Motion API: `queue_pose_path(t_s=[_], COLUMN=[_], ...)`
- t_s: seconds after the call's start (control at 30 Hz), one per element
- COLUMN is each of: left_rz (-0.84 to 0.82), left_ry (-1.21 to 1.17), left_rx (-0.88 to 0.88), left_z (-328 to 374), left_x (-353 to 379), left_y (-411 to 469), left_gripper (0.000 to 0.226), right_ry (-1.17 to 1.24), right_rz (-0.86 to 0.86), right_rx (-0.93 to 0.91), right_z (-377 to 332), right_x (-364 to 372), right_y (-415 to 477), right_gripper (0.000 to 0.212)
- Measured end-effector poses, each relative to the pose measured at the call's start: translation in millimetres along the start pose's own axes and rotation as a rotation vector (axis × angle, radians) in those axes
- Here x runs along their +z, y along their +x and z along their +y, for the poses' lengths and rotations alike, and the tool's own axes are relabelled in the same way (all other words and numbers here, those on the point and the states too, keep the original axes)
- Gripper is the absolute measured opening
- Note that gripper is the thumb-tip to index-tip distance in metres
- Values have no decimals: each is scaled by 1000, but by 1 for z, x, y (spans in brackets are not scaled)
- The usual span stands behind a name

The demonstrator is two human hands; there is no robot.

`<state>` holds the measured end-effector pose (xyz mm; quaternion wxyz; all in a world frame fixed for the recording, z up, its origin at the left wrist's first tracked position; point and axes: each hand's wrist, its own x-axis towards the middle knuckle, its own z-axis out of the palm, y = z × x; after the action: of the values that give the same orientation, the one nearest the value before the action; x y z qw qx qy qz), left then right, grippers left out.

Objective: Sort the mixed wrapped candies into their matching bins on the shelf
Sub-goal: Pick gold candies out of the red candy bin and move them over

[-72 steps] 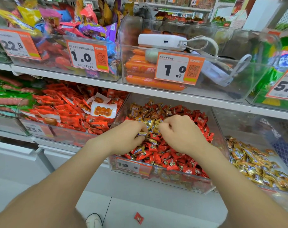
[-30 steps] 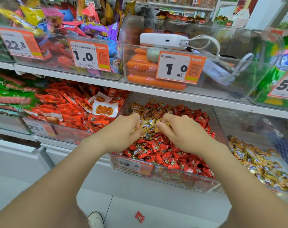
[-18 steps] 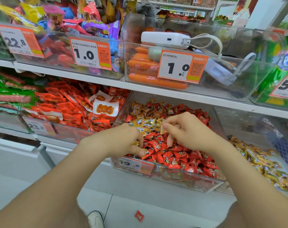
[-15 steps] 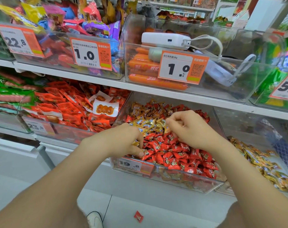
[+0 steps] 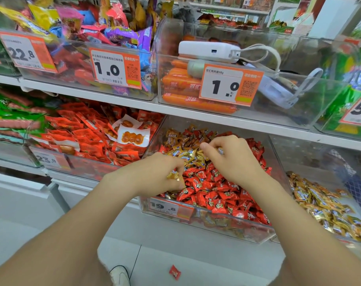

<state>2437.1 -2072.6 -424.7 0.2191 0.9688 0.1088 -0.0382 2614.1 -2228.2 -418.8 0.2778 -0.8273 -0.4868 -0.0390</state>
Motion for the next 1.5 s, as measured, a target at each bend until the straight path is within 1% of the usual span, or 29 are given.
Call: queue_pose_path(t_s=[0.07,0.13,0.2,0.27,0.33,0.4,0.43,0.5,0.6,0.7,0.77,0.8,0.83,0.93,1.0,1.07,1.17,1.23,1.33,1.43,1.5], left_rz=[92,185,241,272,308,342,339,281,124,6,-44,-58,-57,16,56,79,131,197,315,390,409], left_ry=[-36,-44,-62,-86,-76,6,63,140,189,150,109,103,103,93,56,47,27,-72,-261,-506,-629], left_rx=[25,26,19,6,-12,-23,-30,-51,-42,-44,-28,-11,8,50,58,48,12,-9,-53,-116,-162], left_z=[-1,-2,-1,-1,-4,-7,-9,-10,-13,-19,-21,-22,-22,-22,-22,-20,-13,-9,0,18,32], left_x=[0,1,0,-1,0,0,1,4,7,6,3,2,2,5,6,4,1,-2,-7,-8,-5], left_y=[0,1,5,12,23,38,45,58,75,83,84,84,84,83,80,75,65,58,47,34,25], left_gripper=[20,23,24,20,17,29,37,49,48,53,57,54,50,40,35,28,14,9,9,9,10], right_ry=[-23,-72,-136,-213,-259,-285,-306,-367,-402,-425,-462,-464,-448,-378,-293,-144,99,230,433,637,700], right_rz=[32,26,10,4,-1,-78,-141,-287,-442,-545,-569,-564,-543,-482,-482,-465,-366,-309,-236,-217,-217], right_rx=[-21,-32,-9,34,18,-40,-79,-108,-88,-70,-83,-87,-91,-79,-46,-23,-23,18,174,338,384], right_z=[3,6,9,8,6,3,2,1,4,8,6,3,2,2,5,6,10,12,16,17,18], right_x=[2,6,9,10,11,12,13,15,15,15,16,18,21,24,21,13,2,-4,-10,-21,-31], right_y=[5,7,9,11,15,18,19,20,22,25,25,25,26,29,28,23,17,13,7,-3,-12], right_gripper=[29,24,23,29,29,29,31,36,47,53,53,51,46,27,21,16,7,5,9,15,12])
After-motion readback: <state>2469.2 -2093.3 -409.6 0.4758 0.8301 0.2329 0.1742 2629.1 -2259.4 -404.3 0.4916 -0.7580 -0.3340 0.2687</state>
